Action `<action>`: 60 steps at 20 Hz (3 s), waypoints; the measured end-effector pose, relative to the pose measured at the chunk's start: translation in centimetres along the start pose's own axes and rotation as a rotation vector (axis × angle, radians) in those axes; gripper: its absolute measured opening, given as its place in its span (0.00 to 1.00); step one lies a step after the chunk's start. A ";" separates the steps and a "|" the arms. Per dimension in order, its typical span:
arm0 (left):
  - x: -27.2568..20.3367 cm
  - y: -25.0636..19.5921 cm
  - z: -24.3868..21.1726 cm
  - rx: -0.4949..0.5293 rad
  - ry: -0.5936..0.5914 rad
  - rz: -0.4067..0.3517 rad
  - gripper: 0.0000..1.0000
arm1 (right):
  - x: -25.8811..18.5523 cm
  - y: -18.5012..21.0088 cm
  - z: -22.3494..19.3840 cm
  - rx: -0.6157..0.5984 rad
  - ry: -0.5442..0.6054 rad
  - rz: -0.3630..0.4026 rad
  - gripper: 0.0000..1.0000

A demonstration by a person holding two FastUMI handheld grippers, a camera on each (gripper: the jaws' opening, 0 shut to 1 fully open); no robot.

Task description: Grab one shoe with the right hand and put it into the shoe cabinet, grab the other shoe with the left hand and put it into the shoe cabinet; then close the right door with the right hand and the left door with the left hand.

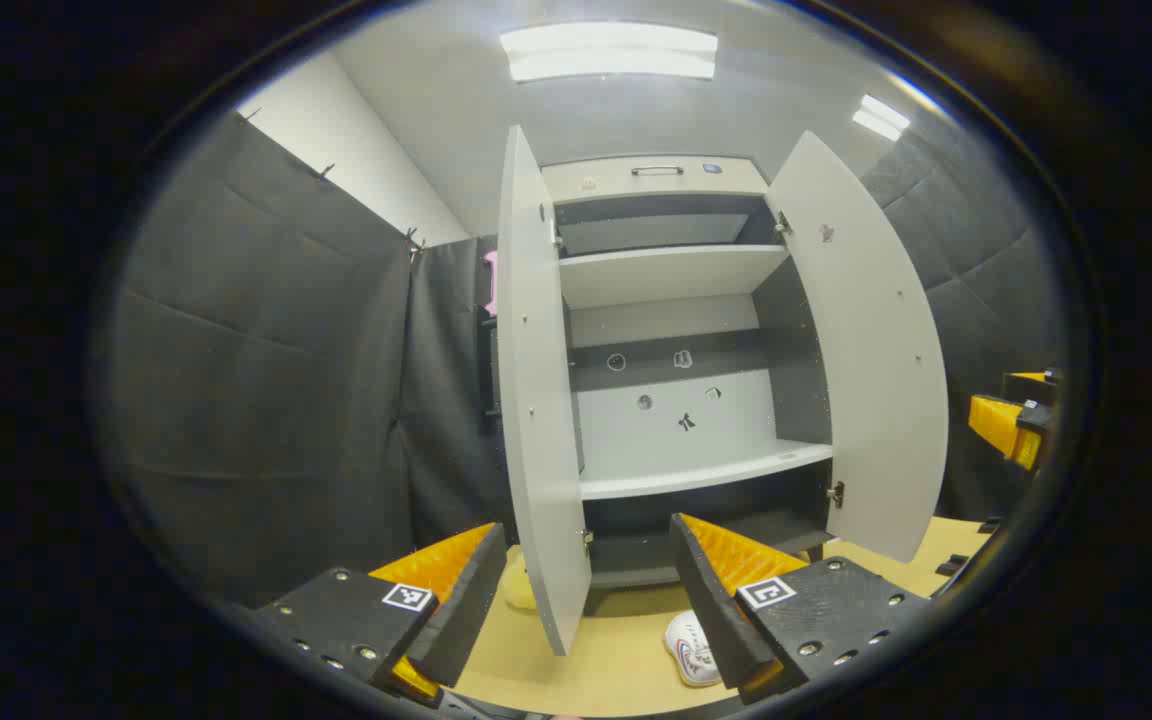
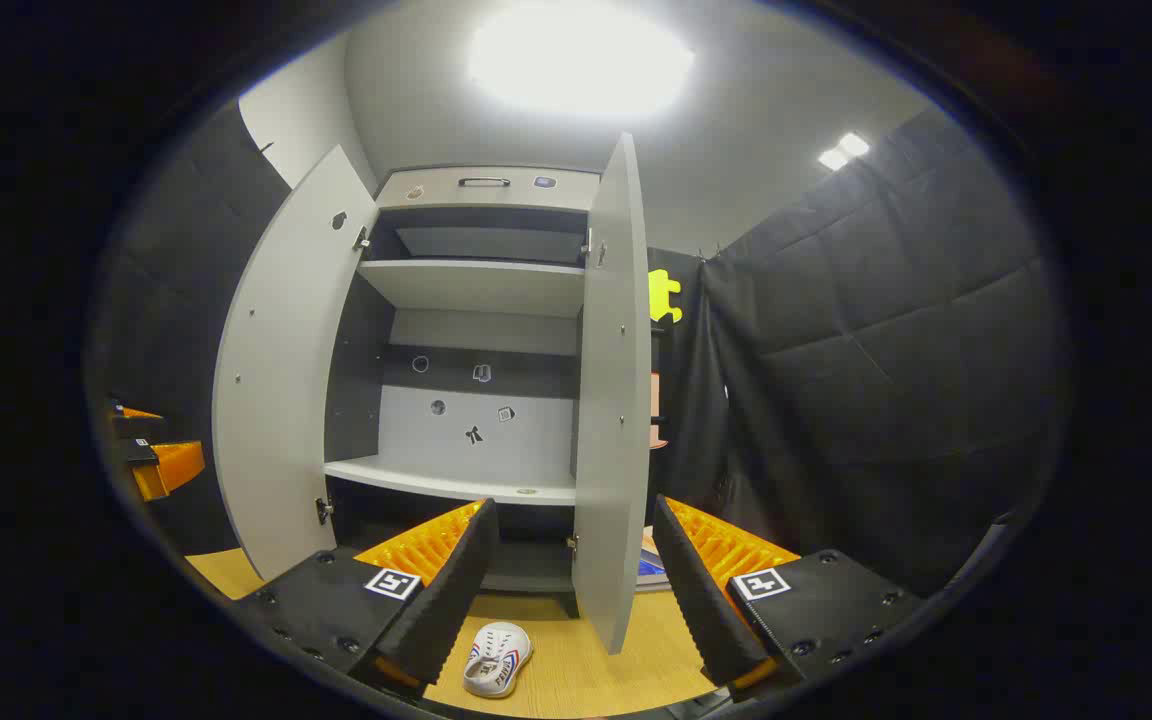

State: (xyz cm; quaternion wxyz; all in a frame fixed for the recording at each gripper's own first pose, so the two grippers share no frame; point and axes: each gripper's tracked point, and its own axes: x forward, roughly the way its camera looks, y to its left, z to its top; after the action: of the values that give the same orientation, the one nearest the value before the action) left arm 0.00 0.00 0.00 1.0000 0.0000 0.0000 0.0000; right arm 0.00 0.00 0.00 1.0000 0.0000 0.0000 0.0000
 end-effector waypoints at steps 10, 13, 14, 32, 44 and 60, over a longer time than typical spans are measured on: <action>0.3 0.2 -0.2 0.007 0.003 0.008 1.00 | 0.2 -0.2 -0.2 0.001 0.006 -0.004 0.98; 0.3 0.1 0.1 0.006 -0.003 0.008 0.94 | 0.4 -0.2 -0.2 0.007 0.006 -0.007 0.98; 0.4 0.2 0.1 0.005 -0.006 0.009 1.00 | 0.4 -0.3 -0.3 0.006 0.006 -0.009 0.97; 0.0 2.3 -0.8 0.019 0.018 0.081 0.94 | 7.6 4.6 -5.6 0.025 0.130 0.123 0.97; 0.1 3.3 -1.6 0.040 0.045 0.126 0.94 | 12.0 8.7 -18.7 -0.001 0.433 0.219 0.97; -0.3 4.6 -4.0 0.063 0.102 0.167 0.94 | 10.6 12.5 -33.9 0.019 0.840 0.288 0.96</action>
State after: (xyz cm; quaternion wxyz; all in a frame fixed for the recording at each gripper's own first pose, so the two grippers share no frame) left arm -0.26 4.60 -4.03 0.9947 0.0314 0.0511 0.0832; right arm 10.61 12.46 -33.89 0.9031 0.0094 0.4061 0.1394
